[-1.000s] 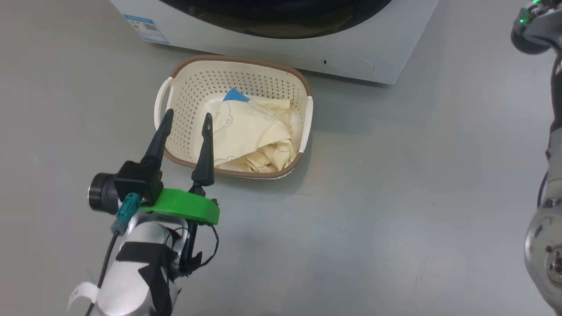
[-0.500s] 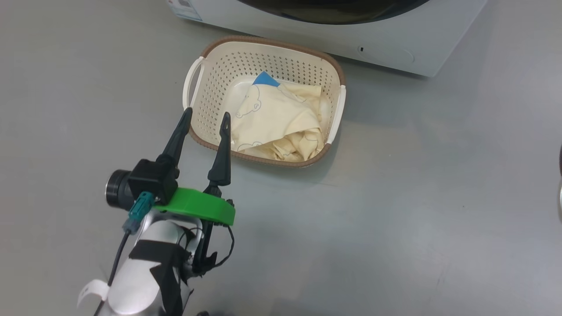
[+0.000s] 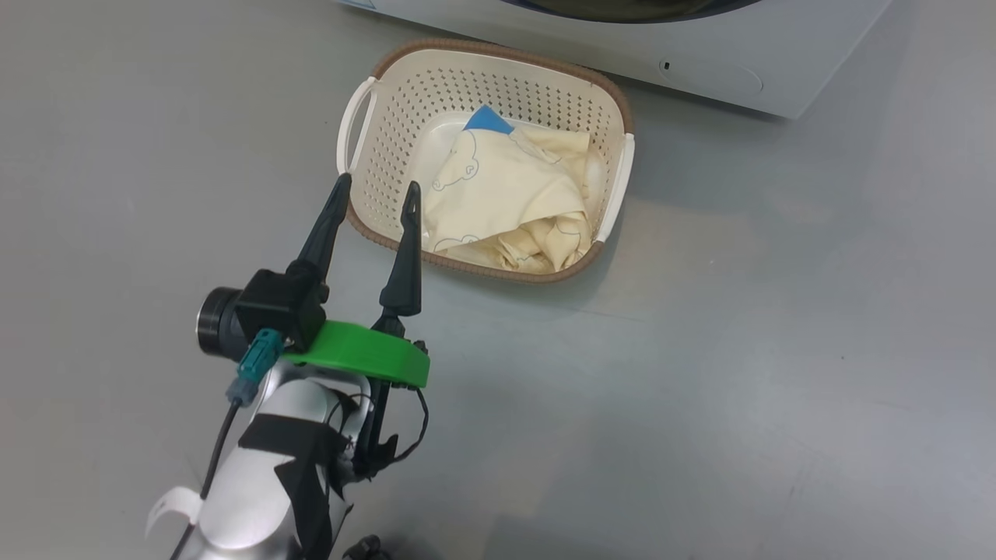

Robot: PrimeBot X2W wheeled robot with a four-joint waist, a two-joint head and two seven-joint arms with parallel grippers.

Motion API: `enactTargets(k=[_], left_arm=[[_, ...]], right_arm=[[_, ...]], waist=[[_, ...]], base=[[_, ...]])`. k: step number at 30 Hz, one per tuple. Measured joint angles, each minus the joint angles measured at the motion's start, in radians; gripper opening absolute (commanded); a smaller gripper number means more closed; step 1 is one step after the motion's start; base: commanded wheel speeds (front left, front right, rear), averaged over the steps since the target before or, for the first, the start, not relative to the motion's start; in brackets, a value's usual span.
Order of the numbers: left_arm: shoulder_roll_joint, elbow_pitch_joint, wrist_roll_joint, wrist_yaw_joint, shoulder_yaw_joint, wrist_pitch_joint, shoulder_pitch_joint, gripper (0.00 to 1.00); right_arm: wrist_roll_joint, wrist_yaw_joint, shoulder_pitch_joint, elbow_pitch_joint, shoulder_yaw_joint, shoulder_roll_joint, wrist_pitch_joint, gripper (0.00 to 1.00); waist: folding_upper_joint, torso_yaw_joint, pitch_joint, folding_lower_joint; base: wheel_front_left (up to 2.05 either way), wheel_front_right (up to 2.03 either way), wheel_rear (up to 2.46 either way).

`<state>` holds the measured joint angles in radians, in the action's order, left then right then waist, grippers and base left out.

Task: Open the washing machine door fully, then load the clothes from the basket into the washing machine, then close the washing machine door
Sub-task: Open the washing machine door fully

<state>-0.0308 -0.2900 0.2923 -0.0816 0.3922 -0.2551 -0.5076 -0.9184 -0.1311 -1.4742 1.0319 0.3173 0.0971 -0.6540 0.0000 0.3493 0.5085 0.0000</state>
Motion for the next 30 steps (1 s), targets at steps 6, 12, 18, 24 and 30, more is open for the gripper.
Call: enactTargets(k=[6,12,18,24,30], left_arm=[[0.0,0.002,0.0,-0.008,0.002,0.0,-0.001,1.0],[0.0,0.002,0.0,-0.009,0.001,0.0,-0.006,1.0],[0.0,0.001,-0.001,-0.009,-0.003,0.0,-0.007,1.0],[0.0,0.0,-0.001,-0.013,-0.003,0.0,-0.007,1.0],[0.0,-0.003,-0.001,-0.016,-0.002,0.0,-0.007,1.0]], right_arm=[[0.005,0.0,-0.002,-0.001,-0.013,0.002,-0.052,0.0],[0.0,0.0,0.023,-0.051,-0.05,-0.001,-0.115,0.0],[-0.037,0.0,0.097,-0.115,-0.07,-0.006,-0.162,0.0],[-0.066,0.0,0.155,-0.164,-0.101,-0.007,-0.204,0.0],[-0.153,0.0,0.215,-0.223,-0.177,-0.008,-0.245,0.0]], waist=[[0.0,-0.008,0.002,0.0],[0.0,-0.025,0.002,0.0],[0.0,-0.038,-0.011,0.0],[0.0,-0.048,-0.016,0.0],[0.0,-0.05,-0.025,0.0]], base=[[0.0,0.0,0.0],[0.0,0.0,0.0],[0.0,0.0,0.0],[0.0,0.0,0.0],[0.0,0.0,0.0]])
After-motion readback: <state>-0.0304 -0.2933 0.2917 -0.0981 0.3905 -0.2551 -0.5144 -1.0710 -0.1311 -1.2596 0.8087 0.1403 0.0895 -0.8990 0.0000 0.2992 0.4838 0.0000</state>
